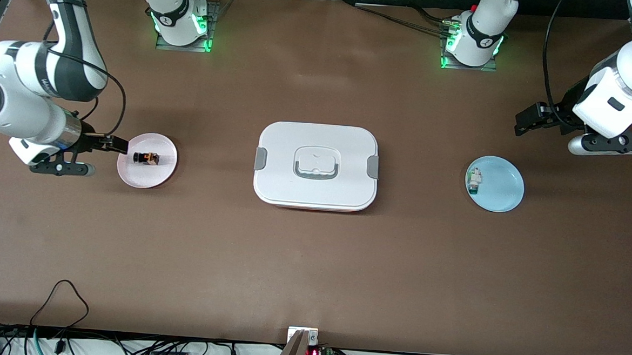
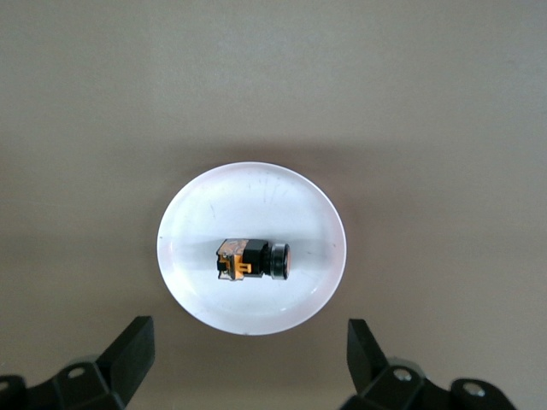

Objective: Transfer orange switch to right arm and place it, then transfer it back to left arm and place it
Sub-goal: 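Reach the right gripper down to the orange switch on the pink plate, then close the right gripper on the orange switch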

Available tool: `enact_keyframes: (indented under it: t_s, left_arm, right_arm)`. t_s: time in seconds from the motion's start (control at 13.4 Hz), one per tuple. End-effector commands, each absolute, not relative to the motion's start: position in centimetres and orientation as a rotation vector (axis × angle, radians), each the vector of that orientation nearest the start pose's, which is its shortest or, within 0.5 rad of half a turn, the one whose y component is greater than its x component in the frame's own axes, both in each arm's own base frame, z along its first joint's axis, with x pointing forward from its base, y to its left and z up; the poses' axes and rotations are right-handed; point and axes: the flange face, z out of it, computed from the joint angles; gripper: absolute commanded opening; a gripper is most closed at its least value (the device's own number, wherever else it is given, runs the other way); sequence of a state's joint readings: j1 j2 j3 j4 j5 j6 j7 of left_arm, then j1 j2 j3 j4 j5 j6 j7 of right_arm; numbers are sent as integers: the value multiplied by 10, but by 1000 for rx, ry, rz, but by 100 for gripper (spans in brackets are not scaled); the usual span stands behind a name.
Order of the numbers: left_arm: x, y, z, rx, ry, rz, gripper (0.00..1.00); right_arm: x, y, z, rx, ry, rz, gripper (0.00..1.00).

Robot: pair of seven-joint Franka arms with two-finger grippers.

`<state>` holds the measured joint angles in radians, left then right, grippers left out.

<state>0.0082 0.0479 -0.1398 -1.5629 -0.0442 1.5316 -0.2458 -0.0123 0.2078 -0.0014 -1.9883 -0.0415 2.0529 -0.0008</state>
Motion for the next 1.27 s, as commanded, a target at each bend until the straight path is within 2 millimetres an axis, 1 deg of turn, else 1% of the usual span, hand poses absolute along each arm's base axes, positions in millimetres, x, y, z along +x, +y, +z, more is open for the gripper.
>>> enact_keyframes:
  t_s: [0.0, 0.3, 0.37, 0.6, 0.74, 0.89, 1.04, 1.19]
  left_arm:
    - [560, -76, 603, -3174, -146, 127, 100]
    - [560, -76, 603, -3174, -146, 127, 100]
    - [560, -76, 603, -3174, -146, 127, 100]
    - [560, -76, 603, -3174, -146, 126, 100]
    - [560, -75, 603, -3174, -148, 126, 100]
    - [560, -75, 603, -3174, -148, 126, 100]
    - [560, -75, 603, -3174, -148, 126, 100]
    - [560, -75, 604, -3175, -148, 124, 100]
  right_arm:
    - [566, -4, 315, -3171, -58, 212, 100]
    - [567, 1, 271, -3166, -81, 275, 100]
    - [568, 2, 260, -3183, -117, 274, 100]
    - [569, 4, 238, -3219, -199, 301, 100]
    - [571, 5, 227, -3219, -208, 276, 100]
    - [572, 16, 217, -3220, -216, 259, 100]
    - [572, 19, 214, -3217, -223, 258, 100]
    - [570, 17, 210, -3217, -223, 276, 100]
